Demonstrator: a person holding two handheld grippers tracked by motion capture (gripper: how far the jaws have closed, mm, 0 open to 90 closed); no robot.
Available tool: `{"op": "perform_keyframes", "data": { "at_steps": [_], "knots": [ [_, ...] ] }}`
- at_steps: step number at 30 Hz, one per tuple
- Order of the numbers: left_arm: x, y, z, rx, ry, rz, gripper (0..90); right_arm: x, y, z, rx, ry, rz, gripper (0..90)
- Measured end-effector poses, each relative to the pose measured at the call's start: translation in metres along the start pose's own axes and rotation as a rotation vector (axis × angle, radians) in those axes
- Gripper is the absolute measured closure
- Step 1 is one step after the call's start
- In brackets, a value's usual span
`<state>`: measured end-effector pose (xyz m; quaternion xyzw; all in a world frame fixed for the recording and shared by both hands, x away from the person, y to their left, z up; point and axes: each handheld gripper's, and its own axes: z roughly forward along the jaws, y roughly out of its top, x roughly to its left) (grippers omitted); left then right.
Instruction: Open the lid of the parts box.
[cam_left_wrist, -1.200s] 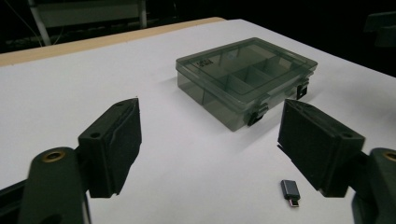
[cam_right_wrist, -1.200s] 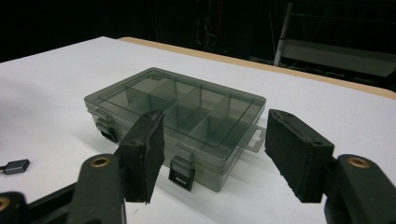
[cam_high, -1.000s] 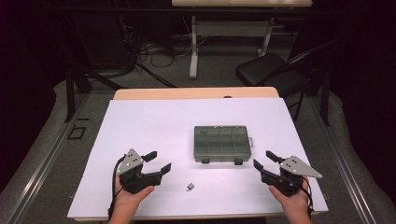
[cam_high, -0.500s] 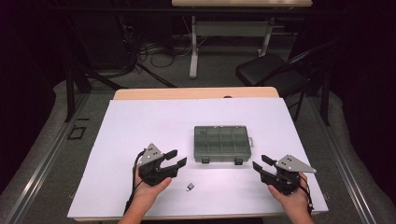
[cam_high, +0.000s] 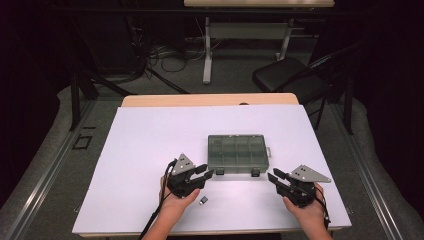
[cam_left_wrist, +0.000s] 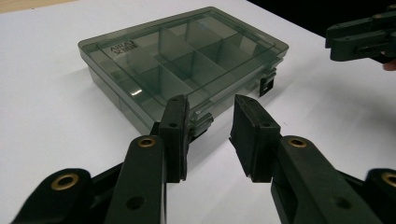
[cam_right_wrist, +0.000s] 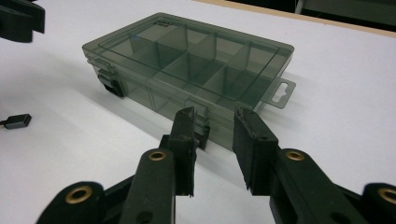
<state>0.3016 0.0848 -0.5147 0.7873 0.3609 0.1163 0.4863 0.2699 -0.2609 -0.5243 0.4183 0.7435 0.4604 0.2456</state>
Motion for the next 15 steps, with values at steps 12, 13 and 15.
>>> {"op": "perform_keyframes", "data": {
  "at_steps": [12, 13, 15],
  "knots": [
    [-0.003, 0.007, 0.012, 0.032, 0.011, -0.009, 82.2, -0.003, 0.017, 0.012, 0.035, 0.04, 0.021, 83.6],
    [-0.001, 0.007, 0.013, 0.034, 0.011, -0.013, 83.1, -0.003, 0.017, 0.014, 0.022, 0.041, 0.029, 84.3],
    [-0.001, 0.007, 0.014, 0.038, 0.015, -0.02, 87.2, -0.004, 0.013, 0.017, 0.006, 0.035, 0.014, 87.1]
  ]
}}
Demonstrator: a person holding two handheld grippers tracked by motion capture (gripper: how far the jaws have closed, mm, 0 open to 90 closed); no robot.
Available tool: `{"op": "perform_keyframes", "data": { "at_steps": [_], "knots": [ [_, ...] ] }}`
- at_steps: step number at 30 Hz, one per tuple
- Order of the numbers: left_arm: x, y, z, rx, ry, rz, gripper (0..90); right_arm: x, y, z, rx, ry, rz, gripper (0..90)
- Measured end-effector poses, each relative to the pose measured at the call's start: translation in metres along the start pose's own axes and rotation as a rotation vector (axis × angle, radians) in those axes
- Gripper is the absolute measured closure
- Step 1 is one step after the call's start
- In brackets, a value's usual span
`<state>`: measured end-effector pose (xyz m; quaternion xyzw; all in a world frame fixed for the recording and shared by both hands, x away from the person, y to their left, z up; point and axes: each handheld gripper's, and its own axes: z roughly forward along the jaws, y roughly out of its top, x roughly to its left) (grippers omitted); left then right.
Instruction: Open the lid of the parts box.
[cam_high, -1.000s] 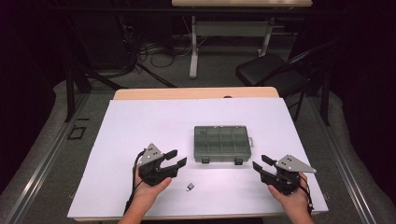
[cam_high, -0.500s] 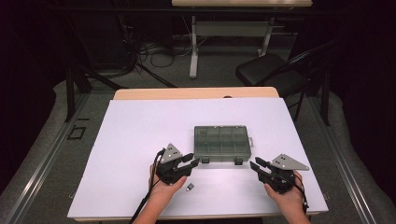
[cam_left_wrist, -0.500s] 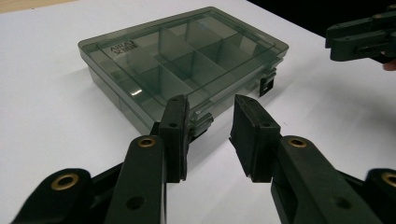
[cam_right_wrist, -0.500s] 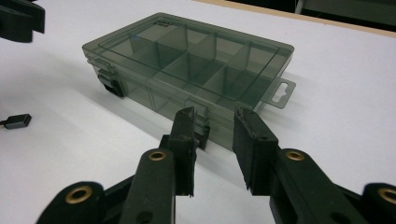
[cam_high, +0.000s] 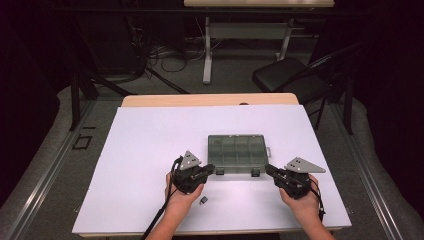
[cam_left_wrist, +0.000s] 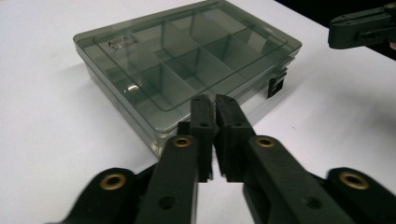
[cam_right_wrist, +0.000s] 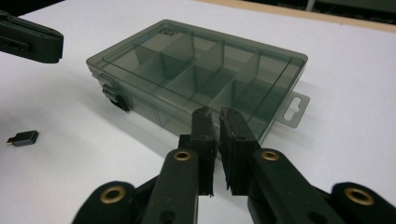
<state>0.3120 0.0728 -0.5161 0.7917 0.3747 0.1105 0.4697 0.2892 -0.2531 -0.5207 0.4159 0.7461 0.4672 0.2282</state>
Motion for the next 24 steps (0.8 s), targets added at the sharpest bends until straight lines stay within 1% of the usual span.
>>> {"op": "perform_keyframes", "data": {
  "at_steps": [1, 3, 5, 6, 8, 9, 10, 11, 12, 13, 14, 17, 18, 19, 21, 23, 24],
  "knots": [
    [0.001, -0.001, 0.003, 0.016, 0.001, -0.005, 88.4, 0.0, -0.003, 0.002, -0.002, -0.01, -0.007, 88.7],
    [0.002, -0.002, 0.006, 0.038, 0.004, -0.008, 90.0, -0.001, -0.007, 0.005, 0.011, 0.002, -0.002, 90.0],
    [0.003, -0.004, 0.01, 0.049, 0.021, -0.009, 90.0, -0.002, -0.009, 0.007, 0.016, 0.003, -0.011, 90.0],
    [0.003, -0.005, 0.011, 0.06, 0.023, -0.012, 90.0, -0.002, -0.01, 0.008, 0.013, 0.003, -0.004, 90.0],
    [0.004, -0.009, 0.014, 0.069, 0.028, -0.018, 90.0, -0.004, -0.012, 0.009, 0.023, 0.019, 0.012, 90.0],
    [0.004, -0.009, 0.014, 0.069, 0.028, -0.018, 90.0, -0.004, -0.013, 0.011, 0.026, 0.018, 0.014, 90.0],
    [0.003, -0.013, 0.018, 0.086, 0.034, -0.024, 90.0, -0.004, -0.014, 0.012, 0.031, 0.014, 0.007, 90.0],
    [0.004, -0.014, 0.02, 0.097, 0.027, -0.027, 90.0, -0.005, -0.014, 0.012, 0.038, 0.017, 0.006, 90.0],
    [0.004, -0.015, 0.021, 0.105, 0.029, -0.023, 90.0, -0.005, -0.015, 0.014, 0.04, 0.018, 0.008, 90.0],
    [0.004, -0.016, 0.023, 0.101, 0.035, -0.026, 90.0, -0.006, -0.015, 0.014, 0.05, 0.021, 0.008, 90.0],
    [0.004, -0.016, 0.024, 0.111, 0.033, -0.023, 90.0, -0.006, -0.016, 0.015, 0.057, 0.02, 0.006, 90.0],
    [0.004, -0.017, 0.027, 0.113, 0.041, -0.018, 90.0, -0.006, -0.018, 0.017, 0.071, 0.024, 0.005, 90.0],
    [0.005, -0.016, 0.028, 0.124, 0.041, -0.01, 90.0, -0.006, -0.018, 0.018, 0.076, 0.027, 0.004, 90.0],
    [0.005, -0.016, 0.029, 0.121, 0.046, -0.014, 90.0, -0.006, -0.019, 0.02, 0.085, 0.029, 0.005, 90.0],
    [0.006, -0.016, 0.029, 0.121, 0.05, -0.017, 90.0, -0.007, -0.019, 0.021, 0.086, 0.027, 0.002, 90.0],
    [0.007, -0.016, 0.032, 0.125, 0.046, -0.02, 90.0, -0.008, -0.02, 0.026, 0.098, 0.025, -0.003, 90.0],
    [0.007, -0.016, 0.032, 0.131, 0.044, -0.01, 90.0, -0.008, -0.02, 0.027, 0.104, 0.023, -0.005, 90.0]
  ]
}}
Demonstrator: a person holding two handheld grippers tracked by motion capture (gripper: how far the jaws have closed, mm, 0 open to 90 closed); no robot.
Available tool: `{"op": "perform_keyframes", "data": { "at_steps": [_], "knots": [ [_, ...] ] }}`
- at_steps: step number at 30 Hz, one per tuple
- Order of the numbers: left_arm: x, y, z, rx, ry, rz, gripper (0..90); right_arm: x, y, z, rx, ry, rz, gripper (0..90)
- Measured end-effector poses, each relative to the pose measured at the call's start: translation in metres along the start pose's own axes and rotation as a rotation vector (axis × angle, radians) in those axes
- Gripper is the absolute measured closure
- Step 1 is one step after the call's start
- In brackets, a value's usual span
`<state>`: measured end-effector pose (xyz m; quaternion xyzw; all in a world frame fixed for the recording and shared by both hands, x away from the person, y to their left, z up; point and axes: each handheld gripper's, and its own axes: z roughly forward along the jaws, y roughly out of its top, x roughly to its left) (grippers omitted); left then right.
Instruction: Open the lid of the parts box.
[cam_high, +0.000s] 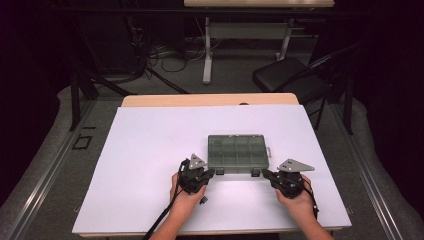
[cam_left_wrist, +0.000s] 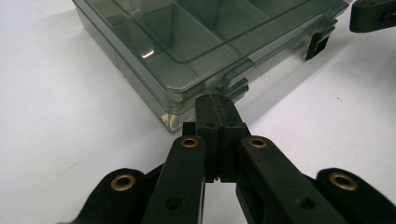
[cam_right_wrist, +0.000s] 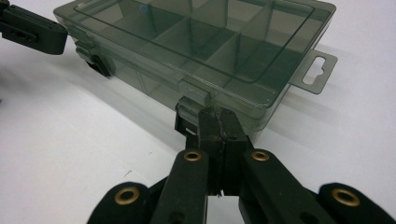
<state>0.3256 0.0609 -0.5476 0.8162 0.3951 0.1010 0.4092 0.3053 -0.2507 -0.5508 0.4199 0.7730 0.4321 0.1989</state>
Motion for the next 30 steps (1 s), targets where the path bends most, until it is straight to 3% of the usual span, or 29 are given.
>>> {"op": "perform_keyframes", "data": {
  "at_steps": [8, 30],
  "knots": [
    [-0.0034, 0.0024, 0.0062, 0.021, 0.01, 0.038, 90.0, 0.0027, 0.0006, 0.0052, 0.007, 0.0, -0.024, 90.0],
    [-0.0068, 0.0029, 0.0062, 0.002, 0.016, 0.046, 90.0, 0.0043, 0.0008, 0.0089, 0.023, -0.007, -0.043, 90.0]
  ]
}}
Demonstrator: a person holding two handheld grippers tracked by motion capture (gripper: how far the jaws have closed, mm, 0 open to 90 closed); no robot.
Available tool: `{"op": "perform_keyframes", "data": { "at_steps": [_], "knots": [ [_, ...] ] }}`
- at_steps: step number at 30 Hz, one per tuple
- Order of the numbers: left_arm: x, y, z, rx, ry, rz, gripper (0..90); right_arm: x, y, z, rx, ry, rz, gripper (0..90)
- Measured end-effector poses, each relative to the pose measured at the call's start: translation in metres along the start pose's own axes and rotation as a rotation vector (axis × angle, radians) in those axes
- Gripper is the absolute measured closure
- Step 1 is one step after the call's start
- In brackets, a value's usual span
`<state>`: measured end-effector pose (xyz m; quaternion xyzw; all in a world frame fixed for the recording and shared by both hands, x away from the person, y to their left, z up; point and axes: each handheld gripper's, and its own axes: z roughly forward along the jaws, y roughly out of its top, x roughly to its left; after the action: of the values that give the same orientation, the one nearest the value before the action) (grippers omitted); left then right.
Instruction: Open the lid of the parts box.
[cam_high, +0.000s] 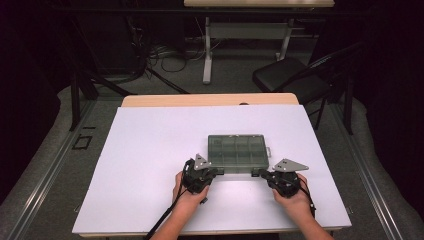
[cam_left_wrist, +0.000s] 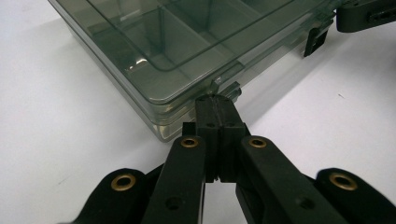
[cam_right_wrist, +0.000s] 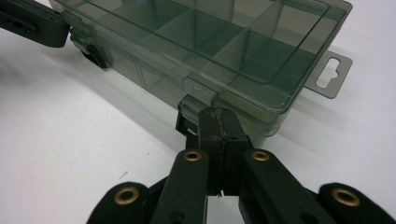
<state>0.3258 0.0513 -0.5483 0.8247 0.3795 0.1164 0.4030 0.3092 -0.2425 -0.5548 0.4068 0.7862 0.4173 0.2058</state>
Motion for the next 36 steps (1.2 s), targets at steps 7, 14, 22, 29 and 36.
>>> {"op": "perform_keyframes", "data": {
  "at_steps": [7, 14, 22, 29, 36],
  "knots": [
    [0.0, 0.0, 0.0, -0.002, -0.001, -0.004, 90.0, 0.0, 0.0, 0.0, -0.001, 0.002, 0.002, 90.0],
    [-0.001, 0.002, -0.002, -0.023, -0.014, -0.018, 90.0, 0.001, 0.002, -0.002, -0.031, 0.012, 0.002, 90.0],
    [0.001, 0.004, -0.006, -0.051, 0.003, -0.048, 90.0, 0.001, 0.004, -0.003, -0.046, 0.004, 0.009, 90.0],
    [0.004, 0.007, -0.008, -0.079, 0.016, -0.081, 90.0, -0.004, 0.005, -0.008, -0.077, -0.005, 0.052, 90.0],
    [0.006, 0.014, -0.011, -0.081, 0.022, -0.079, 90.0, -0.008, 0.009, -0.009, -0.086, -0.016, 0.065, 90.0]
  ]
}}
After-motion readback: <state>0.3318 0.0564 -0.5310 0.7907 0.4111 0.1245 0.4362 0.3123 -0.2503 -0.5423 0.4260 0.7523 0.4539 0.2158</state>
